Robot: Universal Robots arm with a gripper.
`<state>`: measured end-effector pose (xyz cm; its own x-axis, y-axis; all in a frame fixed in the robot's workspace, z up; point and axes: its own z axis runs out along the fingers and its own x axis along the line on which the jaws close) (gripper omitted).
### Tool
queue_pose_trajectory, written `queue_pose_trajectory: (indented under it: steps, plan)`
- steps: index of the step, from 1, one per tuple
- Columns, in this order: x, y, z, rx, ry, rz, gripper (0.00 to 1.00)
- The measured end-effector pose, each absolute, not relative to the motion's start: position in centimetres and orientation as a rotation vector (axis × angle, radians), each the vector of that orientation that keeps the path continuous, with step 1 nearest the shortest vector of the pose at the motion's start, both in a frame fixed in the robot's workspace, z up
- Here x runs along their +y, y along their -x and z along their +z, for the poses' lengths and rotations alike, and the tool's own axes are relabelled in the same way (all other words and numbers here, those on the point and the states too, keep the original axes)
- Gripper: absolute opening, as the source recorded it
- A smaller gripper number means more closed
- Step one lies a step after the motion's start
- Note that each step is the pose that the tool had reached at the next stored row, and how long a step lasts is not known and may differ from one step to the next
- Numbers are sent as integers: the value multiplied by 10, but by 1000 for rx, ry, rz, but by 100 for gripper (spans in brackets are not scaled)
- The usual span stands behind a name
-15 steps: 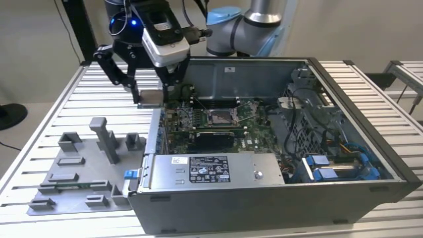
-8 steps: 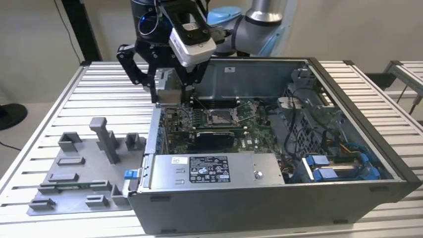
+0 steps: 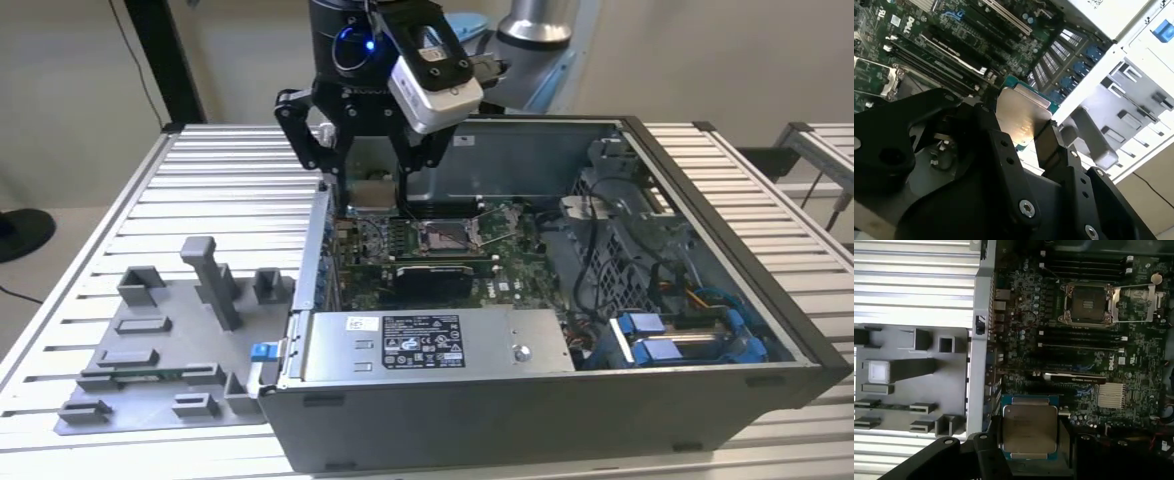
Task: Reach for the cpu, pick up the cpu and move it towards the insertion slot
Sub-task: 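Pick up the cpu and move it towards the insertion slot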
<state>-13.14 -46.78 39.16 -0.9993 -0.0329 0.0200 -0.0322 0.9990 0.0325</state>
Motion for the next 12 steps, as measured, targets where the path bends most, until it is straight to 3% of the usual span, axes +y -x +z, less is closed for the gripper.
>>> queue_pose_trajectory:
  steps: [12]
  plan:
    - [-468,100,392,-3120,-51,-50,0]
